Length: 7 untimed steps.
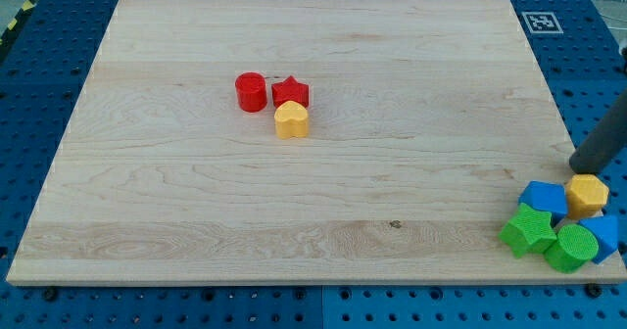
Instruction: Push the yellow heart into the blue cube
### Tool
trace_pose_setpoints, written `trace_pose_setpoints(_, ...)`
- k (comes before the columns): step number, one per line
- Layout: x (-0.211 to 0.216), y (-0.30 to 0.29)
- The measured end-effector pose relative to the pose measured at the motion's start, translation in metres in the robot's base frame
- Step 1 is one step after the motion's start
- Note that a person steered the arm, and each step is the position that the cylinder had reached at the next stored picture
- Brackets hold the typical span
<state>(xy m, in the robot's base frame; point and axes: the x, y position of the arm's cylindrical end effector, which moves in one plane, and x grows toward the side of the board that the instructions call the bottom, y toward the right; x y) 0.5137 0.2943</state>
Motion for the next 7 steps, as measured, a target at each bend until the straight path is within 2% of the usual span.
trace_pose_setpoints(2,0.008,0.000)
trace_pose_setpoints(3,-0.007,-0.004)
trace_pose_setpoints(5,-0.087,-0.087)
trace_pose_setpoints(7,-0.129,-0.161)
